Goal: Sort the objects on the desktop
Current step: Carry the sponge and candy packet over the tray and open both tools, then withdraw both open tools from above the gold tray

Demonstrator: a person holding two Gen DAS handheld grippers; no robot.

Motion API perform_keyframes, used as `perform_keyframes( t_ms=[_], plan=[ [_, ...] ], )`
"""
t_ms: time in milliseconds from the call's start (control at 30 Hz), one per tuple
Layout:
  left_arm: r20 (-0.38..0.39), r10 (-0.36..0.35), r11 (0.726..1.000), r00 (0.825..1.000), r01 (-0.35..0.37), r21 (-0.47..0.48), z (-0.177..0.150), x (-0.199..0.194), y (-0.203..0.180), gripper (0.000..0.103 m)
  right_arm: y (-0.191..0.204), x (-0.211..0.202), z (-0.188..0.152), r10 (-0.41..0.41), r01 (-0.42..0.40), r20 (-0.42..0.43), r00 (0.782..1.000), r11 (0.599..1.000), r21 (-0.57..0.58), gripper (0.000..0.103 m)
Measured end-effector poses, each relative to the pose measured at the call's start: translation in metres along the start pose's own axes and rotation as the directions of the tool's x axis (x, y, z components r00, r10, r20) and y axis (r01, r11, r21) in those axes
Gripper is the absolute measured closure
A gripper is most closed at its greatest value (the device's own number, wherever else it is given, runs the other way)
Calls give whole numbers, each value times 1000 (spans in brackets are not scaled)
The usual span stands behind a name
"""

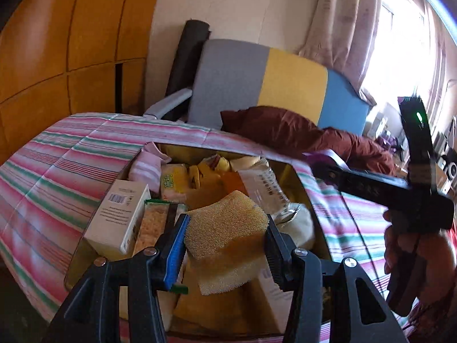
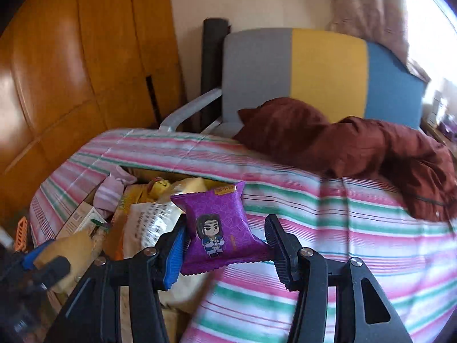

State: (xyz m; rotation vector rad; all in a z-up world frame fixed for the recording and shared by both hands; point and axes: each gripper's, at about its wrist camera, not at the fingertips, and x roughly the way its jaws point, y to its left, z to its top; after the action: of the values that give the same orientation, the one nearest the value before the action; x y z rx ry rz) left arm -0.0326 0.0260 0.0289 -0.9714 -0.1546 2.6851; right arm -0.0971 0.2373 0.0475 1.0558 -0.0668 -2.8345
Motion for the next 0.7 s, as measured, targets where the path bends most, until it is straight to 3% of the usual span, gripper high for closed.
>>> perform_keyframes(
  t_ms=[167,300,467,633,700],
  plan=[
    [-78,50,998,996,-46,50,-3,21,-3,45,14,39,8,-9,12,-92,996,999,33,47],
    [-119,58,997,991,-51,61,-7,21,-3,44,7,55,4,7,9,-137,991,994,111,37],
    [-80,126,991,989,-123,46,-14,1,3,44,-4,36,-6,33,-15,-96,995,984,176,31],
    [-87,118,991,989,-122,-47,-19,-18,16,41,3,3,-19,7,-1,-46,999,990,139,28],
    [-122,99,989,988,-111,-94,-20,-23,22,41,11,-11,-27,-8,12,-32,999,993,116,18]
  ],
)
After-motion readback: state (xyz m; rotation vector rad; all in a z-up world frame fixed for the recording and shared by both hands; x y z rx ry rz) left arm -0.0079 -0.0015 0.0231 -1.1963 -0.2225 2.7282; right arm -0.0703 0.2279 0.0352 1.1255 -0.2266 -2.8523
